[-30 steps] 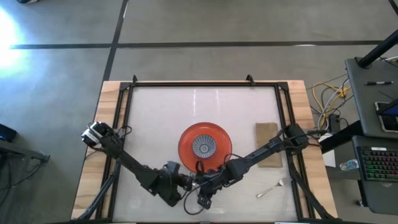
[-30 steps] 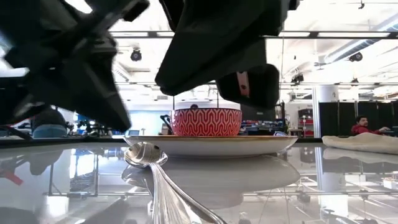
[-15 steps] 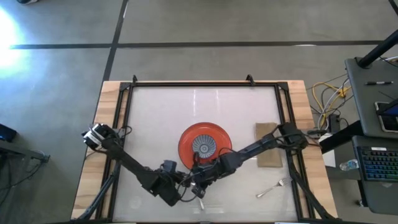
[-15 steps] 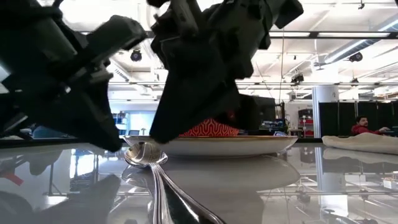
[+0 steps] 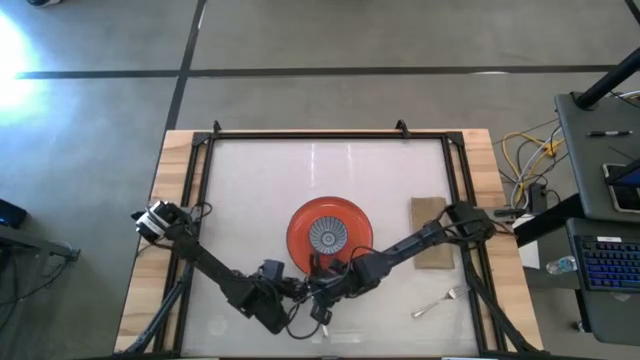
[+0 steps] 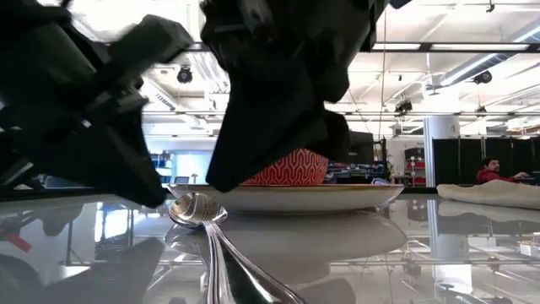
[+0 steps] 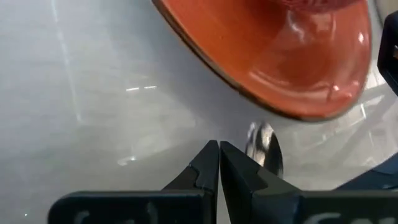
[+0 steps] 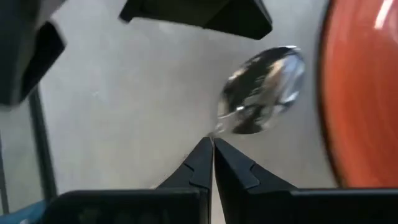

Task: Set table place
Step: Put the spoon into the blue bowl

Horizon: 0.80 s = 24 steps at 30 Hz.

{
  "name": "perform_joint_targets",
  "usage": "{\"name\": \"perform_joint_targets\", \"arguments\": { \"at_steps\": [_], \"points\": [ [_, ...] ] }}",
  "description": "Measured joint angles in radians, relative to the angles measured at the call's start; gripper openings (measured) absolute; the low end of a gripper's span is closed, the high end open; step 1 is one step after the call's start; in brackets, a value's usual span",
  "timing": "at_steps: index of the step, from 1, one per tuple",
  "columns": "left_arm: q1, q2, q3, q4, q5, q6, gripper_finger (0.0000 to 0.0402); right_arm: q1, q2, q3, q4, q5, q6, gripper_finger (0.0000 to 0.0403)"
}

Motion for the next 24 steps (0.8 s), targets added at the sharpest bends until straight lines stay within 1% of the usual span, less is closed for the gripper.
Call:
{"name": "perform_joint_targets", "arguments": {
  "at_steps": [3, 5, 9, 16, 20, 24],
  "points": [
    [-0.026, -0.016, -0.001, -0.014, -0.018, -0.001, 0.0, 0.016, -0.004, 0.008, -0.001, -0.005, -0.017, 0.0009],
    [-0.05, -0.026, -0.005, -0.028, -0.043, -0.033, 0.0, 0.026, -0.004, 0.019, -0.003, -0.025, -0.043, 0.0009],
    [-0.113, -0.055, -0.013, -0.055, -0.158, -0.128, 0.0, 0.048, -0.003, 0.03, -0.007, -0.043, -0.083, 0.0009],
    [-0.19, -0.107, -0.011, -0.053, -0.298, -0.13, 0.0, 0.053, 0.01, 0.028, -0.014, -0.044, -0.086, 0.0009],
    [-0.217, -0.137, -0.01, -0.048, -0.408, -0.13, 0.0, 0.052, 0.03, 0.027, -0.022, -0.054, -0.087, 0.0009],
    [-0.223, -0.168, -0.01, -0.049, -0.429, -0.081, 0.0, 0.063, 0.065, 0.03, -0.027, -0.099, -0.084, 0.0008]
  ]
}}
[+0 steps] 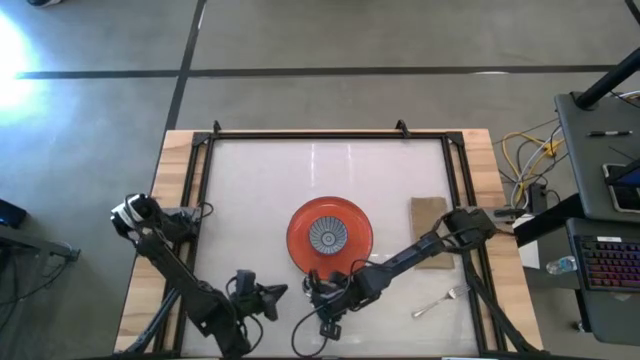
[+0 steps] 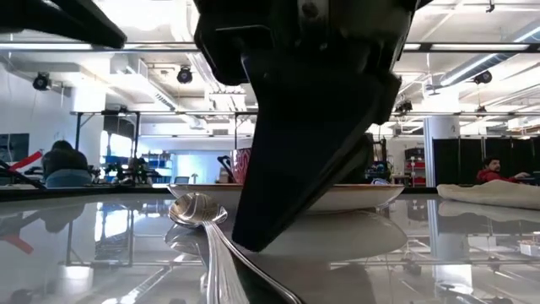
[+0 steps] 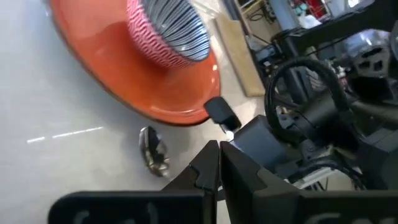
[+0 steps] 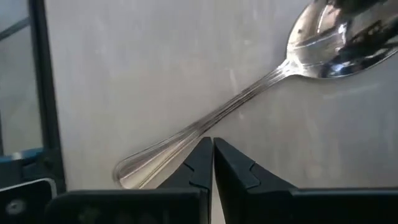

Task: Set table place
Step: Put the spoon into the blue bowl

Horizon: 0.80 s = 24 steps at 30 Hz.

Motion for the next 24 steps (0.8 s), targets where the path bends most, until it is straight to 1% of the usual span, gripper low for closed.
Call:
{"name": "perform_joint_targets", "arguments": {
  "at_steps": [4, 9, 18, 21, 24],
  "points": [
    [-0.001, -0.029, 0.001, 0.003, -0.002, 0.055, 0.0, 0.009, 0.012, 0.011, -0.005, -0.013, 0.002, 0.0008],
    [-0.002, -0.046, 0.001, -0.002, -0.032, 0.065, 0.0, 0.01, 0.014, 0.02, -0.006, -0.017, 0.006, 0.0008],
    [-0.003, -0.047, 0.001, 0.003, -0.033, 0.063, 0.0, 0.01, 0.042, 0.021, 0.144, -0.041, 0.018, 0.0008],
    [-0.004, -0.047, 0.001, 0.005, -0.033, 0.062, 0.0, -0.005, 0.07, 0.045, 0.155, -0.044, 0.017, 0.0008],
    [-0.005, -0.047, 0.0, 0.006, -0.032, 0.058, 0.0, -0.022, 0.109, 0.098, 0.149, -0.05, 0.008, 0.0008]
  ]
}}
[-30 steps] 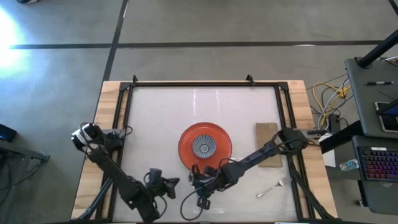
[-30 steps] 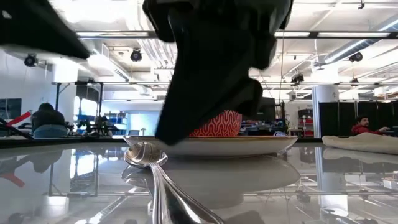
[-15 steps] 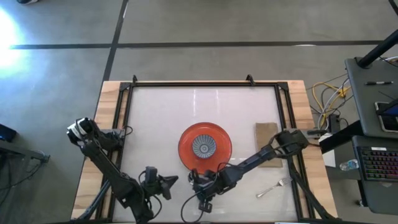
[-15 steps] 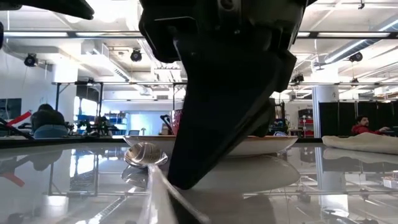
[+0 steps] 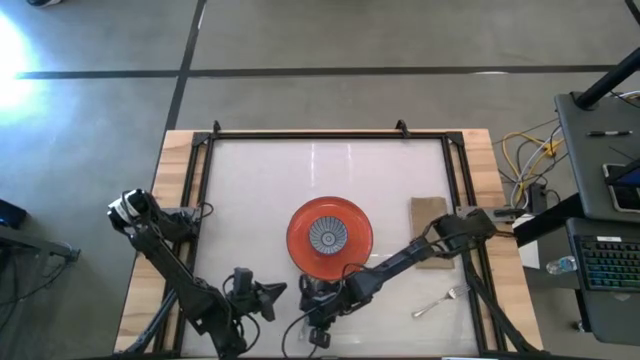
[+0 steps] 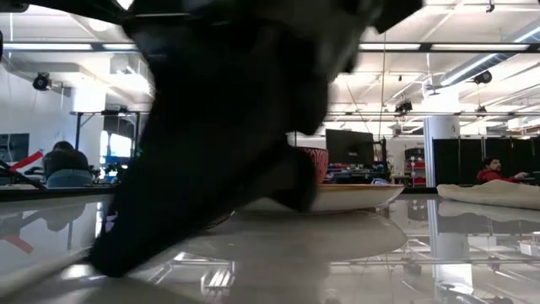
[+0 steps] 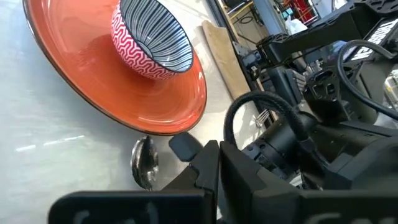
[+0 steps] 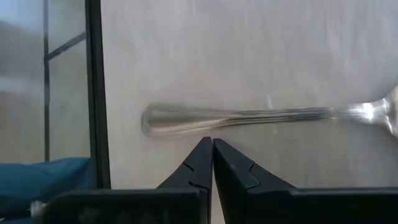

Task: Set table place
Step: Put the spoon into the blue bowl

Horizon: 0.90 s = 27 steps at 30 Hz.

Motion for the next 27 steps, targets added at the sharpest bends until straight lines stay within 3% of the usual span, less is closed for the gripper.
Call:
{"name": "perform_joint_targets", "arguments": {
  "at_steps": [5, 12, 18, 27],
  "points": [
    [-0.006, 0.0, 0.001, 0.003, 0.008, -0.002, 0.0, -0.02, 0.08, 0.144, -0.022, 0.01, -0.073, 0.0008],
    [-0.022, -0.008, 0.002, -0.001, -0.028, 0.0, 0.0, -0.034, 0.157, 0.346, -0.218, 0.057, -0.181, 0.0008],
    [-0.039, -0.052, 0.002, -0.005, -0.087, 0.087, 0.0, -0.06, 0.158, 0.392, -0.219, 0.092, -0.205, 0.0008],
    [-0.086, -0.189, 0.003, -0.002, -0.203, 0.335, 0.0, -0.084, 0.153, 0.426, -0.292, 0.109, -0.247, 0.0008]
  ]
}}
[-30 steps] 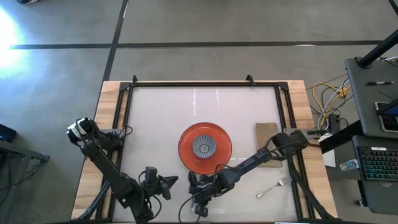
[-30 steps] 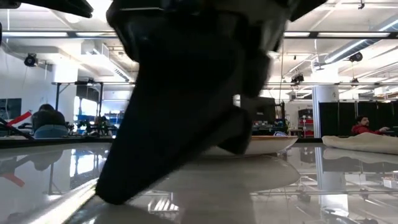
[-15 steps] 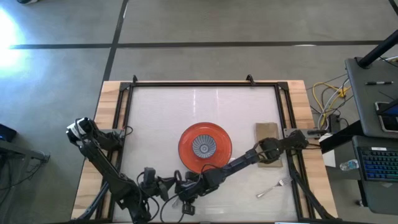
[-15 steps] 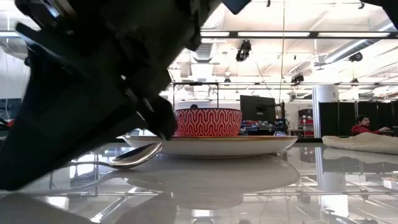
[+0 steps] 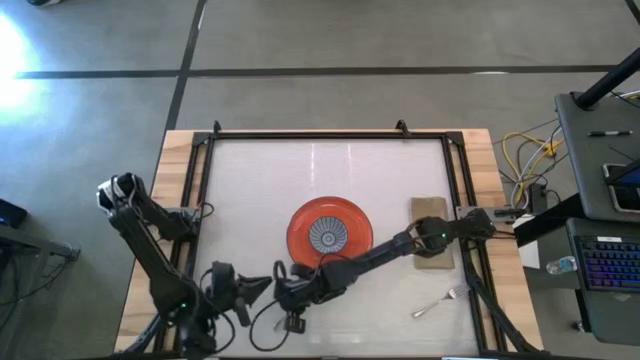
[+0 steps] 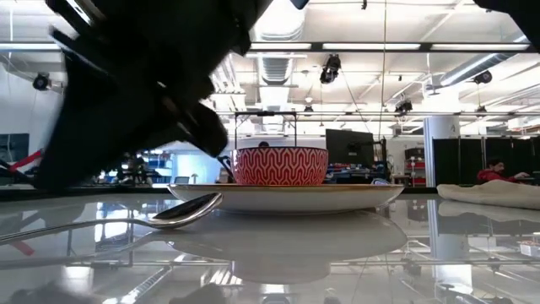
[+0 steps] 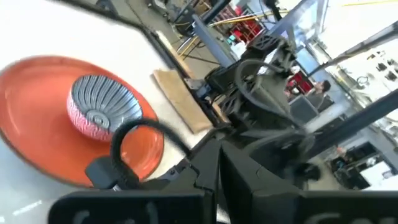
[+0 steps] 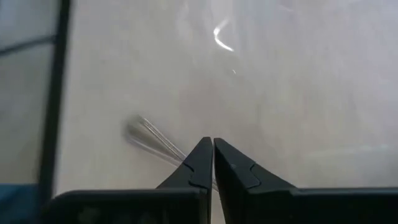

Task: Set table place
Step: Put the spoon into the blue bowl

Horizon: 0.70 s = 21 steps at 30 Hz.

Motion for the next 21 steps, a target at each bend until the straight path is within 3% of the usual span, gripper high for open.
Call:
{"name": "perform_joint_targets", "arguments": {
  "at_steps": [6, 21],
  "points": [
    [-0.004, -0.041, -0.001, -0.004, -0.036, 0.107, 0.0, -0.003, -0.015, 0.005, -0.134, 0.068, -0.064, 0.0008],
    [-0.011, 0.001, -0.006, 0.002, -0.046, 0.108, 0.0, -0.003, -0.037, 0.005, -0.287, 0.175, -0.226, 0.0008]
  ]
}}
